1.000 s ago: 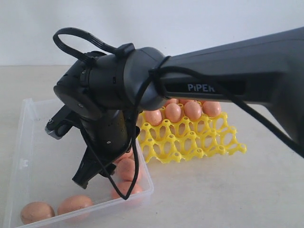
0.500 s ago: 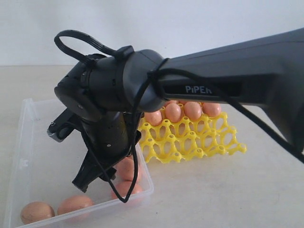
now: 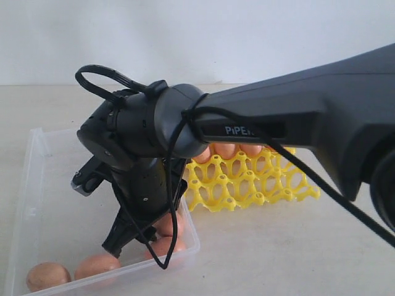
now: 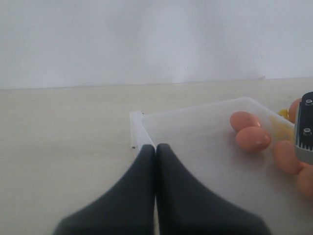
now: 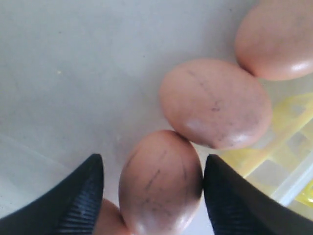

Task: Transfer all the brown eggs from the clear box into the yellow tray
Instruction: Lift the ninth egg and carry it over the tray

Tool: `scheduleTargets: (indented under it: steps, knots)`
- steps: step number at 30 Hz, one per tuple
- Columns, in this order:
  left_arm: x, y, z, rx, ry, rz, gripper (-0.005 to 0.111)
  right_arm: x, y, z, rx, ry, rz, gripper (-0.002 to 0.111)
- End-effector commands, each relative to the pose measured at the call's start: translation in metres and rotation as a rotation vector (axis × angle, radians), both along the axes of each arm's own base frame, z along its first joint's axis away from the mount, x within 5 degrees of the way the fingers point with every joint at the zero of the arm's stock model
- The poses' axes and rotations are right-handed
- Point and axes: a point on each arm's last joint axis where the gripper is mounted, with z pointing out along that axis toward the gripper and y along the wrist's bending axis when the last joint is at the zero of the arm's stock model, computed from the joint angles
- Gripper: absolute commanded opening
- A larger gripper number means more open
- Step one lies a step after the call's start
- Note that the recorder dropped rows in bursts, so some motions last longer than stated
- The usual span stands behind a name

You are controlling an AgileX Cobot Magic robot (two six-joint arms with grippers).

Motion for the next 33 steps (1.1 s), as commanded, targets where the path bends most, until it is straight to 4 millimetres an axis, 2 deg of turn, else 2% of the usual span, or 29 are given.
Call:
scheduleTargets:
  steps: [1, 3, 5, 8, 9, 10, 15, 20, 27, 30, 33]
  knots:
    - [0.0, 0.0, 0.001, -0.005, -0.007, -0.005, -0.004, -0.002, -0.001, -0.001, -0.007, 0.028, -0.014, 0.058]
    - [0.0, 0.0, 0.001, -0.005, -0.007, -0.005, -0.004, -0.002, -0.001, -0.001, -0.007, 0.031, -0.015, 0.057]
    - [0.0, 0.0, 0.001, -0.005, -0.007, -0.005, -0.004, -0.002, -0.002, -0.001, -0.009, 0.032, -0.015, 0.048]
    - [0.0, 0.0, 0.001, -0.005, -0.007, -0.005, -0.004, -0.002, -0.001, -0.001, -0.008, 0.03, -0.006, 0.017]
    - [0.0, 0.0, 0.001, -0.005, -0.007, -0.005, -0.004, -0.002, -0.001, -0.001, -0.005, 0.029, 0.0, 0.003]
    - [0.0, 0.0, 0.001, -0.005, -0.007, -0.005, -0.004, -0.001, 0.0, -0.001, 0.001, 0.025, 0.003, 0.0]
    - [0.0, 0.0, 0.001, -0.005, -0.007, -0.005, -0.004, 0.002, 0.006, 0.007, 0.111, -0.023, -0.049, 0.0]
    - [0.0, 0.0, 0.001, -0.005, -0.007, -0.005, -0.004, 0.001, 0.003, 0.035, 0.311, -0.14, -0.115, 0.0]
    - [0.0, 0.0, 0.001, -0.005, -0.007, -0.005, -0.004, -0.008, -0.031, 0.074, 0.491, -0.266, -0.067, 0.0]
    - [0.0, 0.0, 0.001, -0.005, -0.007, -0.005, -0.004, -0.005, -0.066, 0.085, 0.598, -0.321, -0.091, 0.0]
    - [0.0, 0.0, 0.001, -0.005, -0.007, -0.005, -0.004, 0.002, -0.087, 0.087, 0.7, -0.367, -0.109, 0.0]
